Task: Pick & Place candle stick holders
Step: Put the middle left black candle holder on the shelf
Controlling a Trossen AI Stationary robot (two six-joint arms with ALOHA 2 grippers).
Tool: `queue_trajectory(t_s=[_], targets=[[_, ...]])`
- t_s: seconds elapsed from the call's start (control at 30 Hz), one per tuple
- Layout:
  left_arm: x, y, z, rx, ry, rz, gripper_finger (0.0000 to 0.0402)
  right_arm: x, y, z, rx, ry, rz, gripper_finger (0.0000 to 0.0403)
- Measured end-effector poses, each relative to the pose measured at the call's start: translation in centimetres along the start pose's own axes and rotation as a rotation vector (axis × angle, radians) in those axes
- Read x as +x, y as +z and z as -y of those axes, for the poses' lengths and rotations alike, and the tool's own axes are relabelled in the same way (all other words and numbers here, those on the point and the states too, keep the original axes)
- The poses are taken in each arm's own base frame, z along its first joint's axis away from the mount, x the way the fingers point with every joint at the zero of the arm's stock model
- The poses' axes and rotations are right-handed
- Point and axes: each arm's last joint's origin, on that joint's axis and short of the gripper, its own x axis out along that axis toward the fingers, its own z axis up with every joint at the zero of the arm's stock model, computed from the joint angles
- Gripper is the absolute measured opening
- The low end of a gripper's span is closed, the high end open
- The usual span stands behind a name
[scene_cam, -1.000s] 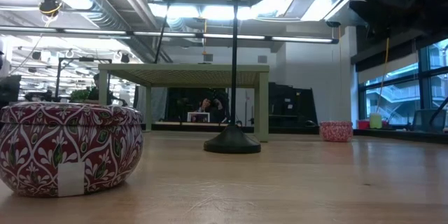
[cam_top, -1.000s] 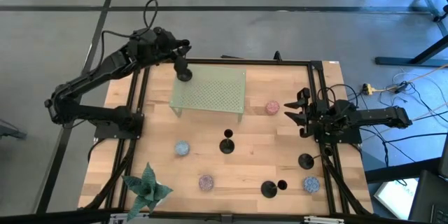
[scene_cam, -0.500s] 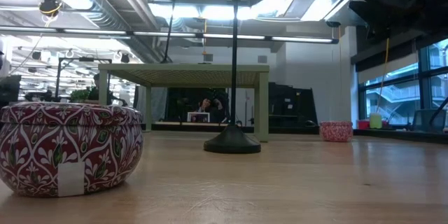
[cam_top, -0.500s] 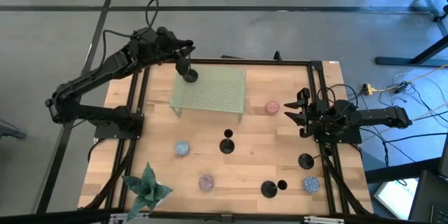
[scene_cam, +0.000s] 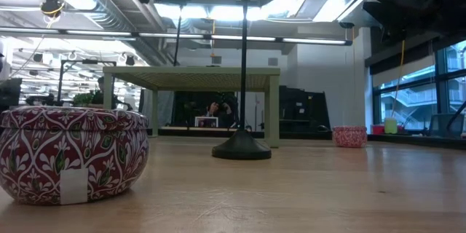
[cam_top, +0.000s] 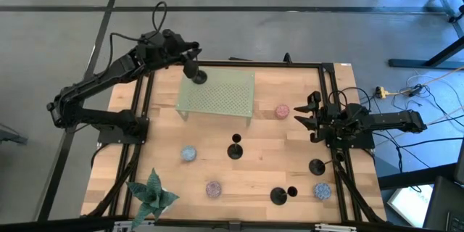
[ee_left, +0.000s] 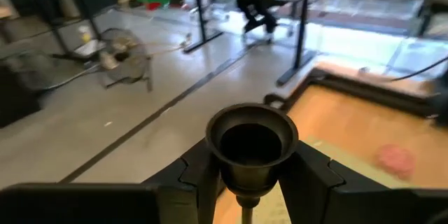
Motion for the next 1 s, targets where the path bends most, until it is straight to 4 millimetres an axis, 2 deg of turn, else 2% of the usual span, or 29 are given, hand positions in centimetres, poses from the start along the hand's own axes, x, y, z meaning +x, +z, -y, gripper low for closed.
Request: queue_trajectory(t_s=[0.17,0.53,1.0], targets=[[0.00,-0.58,-0.15,0.012,0.051,-0.060,0.0126,0.00,0.00,0.00,0.000,0.000,0.000,0.0151],[-0.01,-0.50,-0.18,0.035,0.065,-0.053,0.0107,0.00,0.00,0.00,0.000,0.000,0.000,0.0151],[-0.48,-0.33,-0.27,0.042,0.074,-0.040,0.0109,0.00,0.00,0.00,0.000,0.000,0.000,0.0151]])
